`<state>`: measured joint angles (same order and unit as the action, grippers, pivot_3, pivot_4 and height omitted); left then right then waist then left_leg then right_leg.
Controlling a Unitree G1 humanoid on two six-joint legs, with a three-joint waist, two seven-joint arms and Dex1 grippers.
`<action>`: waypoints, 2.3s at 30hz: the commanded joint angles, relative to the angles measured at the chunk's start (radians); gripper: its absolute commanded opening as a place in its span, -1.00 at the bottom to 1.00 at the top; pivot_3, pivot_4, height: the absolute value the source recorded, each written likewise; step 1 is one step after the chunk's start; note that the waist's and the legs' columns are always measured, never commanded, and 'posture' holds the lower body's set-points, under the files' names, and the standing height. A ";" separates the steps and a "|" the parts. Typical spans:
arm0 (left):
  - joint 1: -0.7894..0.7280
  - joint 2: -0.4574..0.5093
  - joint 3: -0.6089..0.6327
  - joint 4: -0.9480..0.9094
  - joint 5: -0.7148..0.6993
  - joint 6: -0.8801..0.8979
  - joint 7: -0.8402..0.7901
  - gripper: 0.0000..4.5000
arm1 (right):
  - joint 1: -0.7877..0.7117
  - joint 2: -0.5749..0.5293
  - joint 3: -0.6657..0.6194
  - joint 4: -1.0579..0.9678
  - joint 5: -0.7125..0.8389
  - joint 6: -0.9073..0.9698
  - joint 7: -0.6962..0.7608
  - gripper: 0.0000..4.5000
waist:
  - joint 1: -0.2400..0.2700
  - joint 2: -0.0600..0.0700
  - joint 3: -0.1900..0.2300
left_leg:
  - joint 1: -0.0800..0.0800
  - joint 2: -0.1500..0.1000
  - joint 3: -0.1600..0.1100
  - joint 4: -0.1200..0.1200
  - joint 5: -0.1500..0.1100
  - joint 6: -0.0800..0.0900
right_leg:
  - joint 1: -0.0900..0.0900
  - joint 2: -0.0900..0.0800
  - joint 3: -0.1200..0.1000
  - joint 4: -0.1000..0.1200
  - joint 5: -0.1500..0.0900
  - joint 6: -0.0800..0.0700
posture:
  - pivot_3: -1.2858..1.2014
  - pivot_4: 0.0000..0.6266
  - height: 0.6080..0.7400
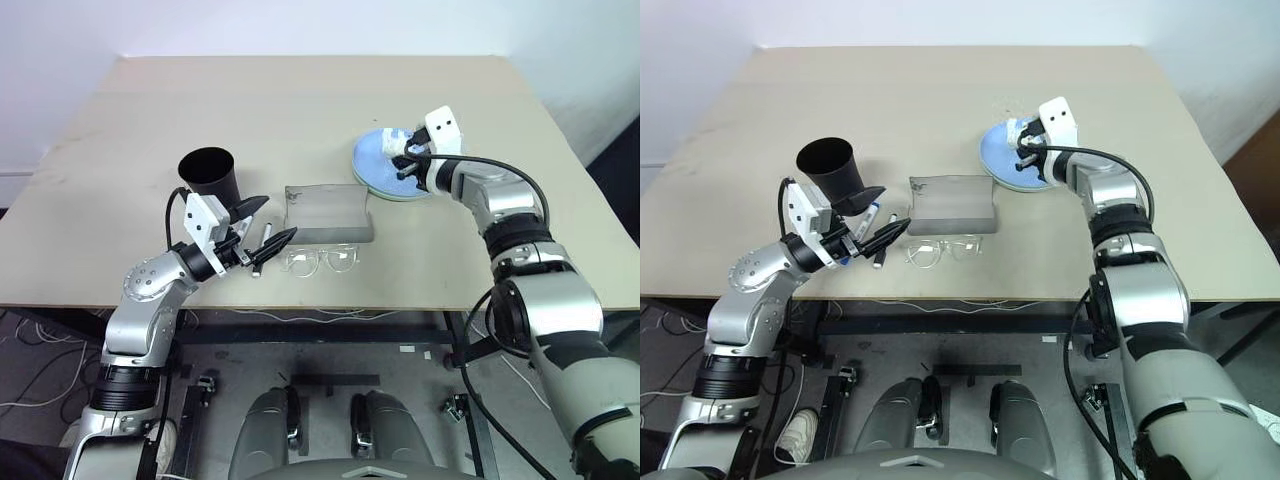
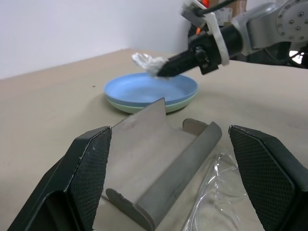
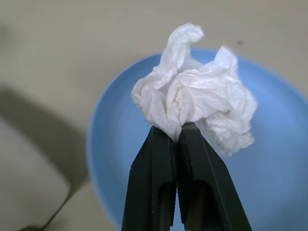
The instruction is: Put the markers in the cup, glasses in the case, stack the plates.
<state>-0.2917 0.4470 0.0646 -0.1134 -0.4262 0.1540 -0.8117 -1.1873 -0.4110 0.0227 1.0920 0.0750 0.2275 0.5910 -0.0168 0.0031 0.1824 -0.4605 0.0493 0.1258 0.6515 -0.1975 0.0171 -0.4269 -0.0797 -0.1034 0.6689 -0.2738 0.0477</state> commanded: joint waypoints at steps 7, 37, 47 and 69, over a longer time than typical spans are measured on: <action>0.026 0.008 0.028 -0.057 -0.017 0.001 0.015 0.82 | -0.062 0.004 -0.034 0.078 -0.019 -0.051 0.008 -0.14 | -0.002 0.000 0.000 | 0.001 0.000 0.002 0.000 0.000 0.000 | -0.001 0.000 0.003 0.001 0.001 0.001 | 0.03 -0.52 0.54; 0.226 0.255 0.209 -0.056 -0.191 0.161 -0.204 0.82 | 0.271 -0.102 0.183 -0.934 0.263 0.559 0.568 0.45 | -0.003 0.000 0.000 | 0.001 0.002 0.002 -0.002 -0.005 0.002 | -0.004 -0.002 0.006 0.000 0.001 -0.007 | 0.03 -0.52 0.54; 0.252 0.205 0.157 -0.058 -0.150 0.111 -0.206 0.82 | 0.156 -0.048 0.397 -0.729 0.147 0.487 0.704 0.45 | -0.004 0.000 0.000 | -0.002 0.001 0.003 -0.002 -0.005 0.002 | -0.010 -0.004 0.007 -0.002 0.002 -0.009 | 0.03 -0.52 0.54; 0.274 0.138 0.105 -0.075 -0.109 0.055 -0.189 0.82 | -0.036 0.107 0.523 -0.364 -0.086 0.371 0.836 0.45 | -0.009 0.000 0.000 | -0.002 0.001 0.005 -0.004 -0.005 0.002 | -0.013 -0.005 0.008 -0.002 0.003 -0.010 | 0.03 -0.52 0.54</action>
<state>-0.0146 0.5852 0.1707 -0.1508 -0.5344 0.2283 -1.0006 -1.1833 -0.3122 0.5521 0.7307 -0.0003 0.6093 1.4135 -0.0257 0.0028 0.1822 -0.4628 0.0505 0.1305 0.6475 -0.2028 0.0190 -0.4399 -0.0845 -0.0958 0.6670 -0.2712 0.0381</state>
